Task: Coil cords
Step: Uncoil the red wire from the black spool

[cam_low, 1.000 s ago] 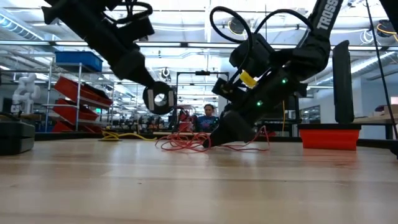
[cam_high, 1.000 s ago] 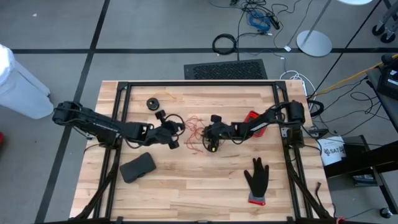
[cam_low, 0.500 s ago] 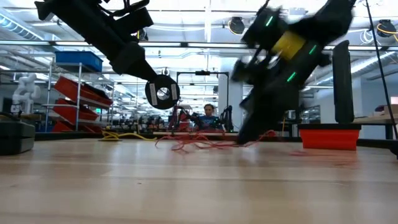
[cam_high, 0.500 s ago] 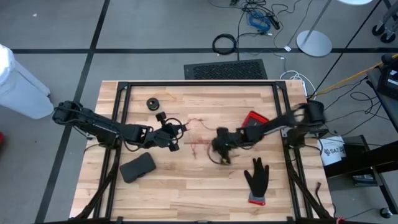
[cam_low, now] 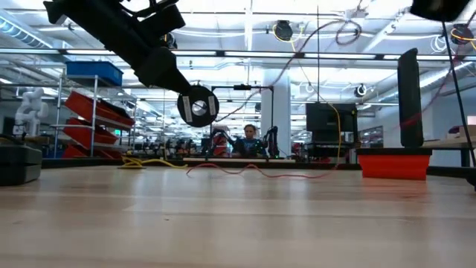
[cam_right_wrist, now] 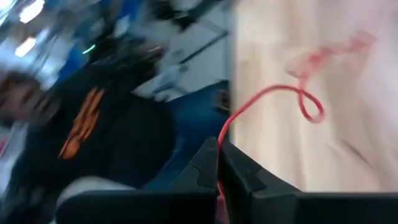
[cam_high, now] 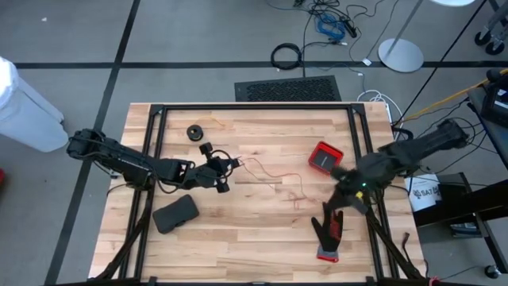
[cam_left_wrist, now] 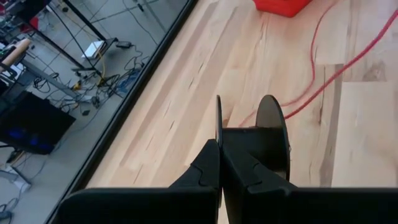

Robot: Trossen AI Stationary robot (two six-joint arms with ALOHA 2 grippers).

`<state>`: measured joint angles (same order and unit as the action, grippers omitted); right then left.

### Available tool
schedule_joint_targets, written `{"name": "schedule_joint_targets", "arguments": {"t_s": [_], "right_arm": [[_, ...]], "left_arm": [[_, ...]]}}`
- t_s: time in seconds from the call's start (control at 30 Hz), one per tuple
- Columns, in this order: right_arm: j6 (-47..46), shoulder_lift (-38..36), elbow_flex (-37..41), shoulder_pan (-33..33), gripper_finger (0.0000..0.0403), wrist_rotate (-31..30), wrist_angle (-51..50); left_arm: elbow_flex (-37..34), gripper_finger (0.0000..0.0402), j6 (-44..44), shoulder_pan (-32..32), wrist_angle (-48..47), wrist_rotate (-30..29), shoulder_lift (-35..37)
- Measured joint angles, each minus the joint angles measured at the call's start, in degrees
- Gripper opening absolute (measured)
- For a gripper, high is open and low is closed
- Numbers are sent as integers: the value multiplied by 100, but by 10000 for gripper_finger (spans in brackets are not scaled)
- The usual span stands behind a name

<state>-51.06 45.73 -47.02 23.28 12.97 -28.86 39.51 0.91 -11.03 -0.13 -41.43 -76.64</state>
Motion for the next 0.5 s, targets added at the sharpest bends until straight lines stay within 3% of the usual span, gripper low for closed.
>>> {"name": "schedule_joint_targets", "arguments": {"t_s": [0.17, 0.5], "right_arm": [[-423, -127, -34, 405, 14, -832, -1789], [251, 1014, 229, 464, 144, -927, -1718]], "left_arm": [[0, 0, -9, 2, 12, 0, 0], [0, 0, -182, 2, 10, 0, 0]]}}
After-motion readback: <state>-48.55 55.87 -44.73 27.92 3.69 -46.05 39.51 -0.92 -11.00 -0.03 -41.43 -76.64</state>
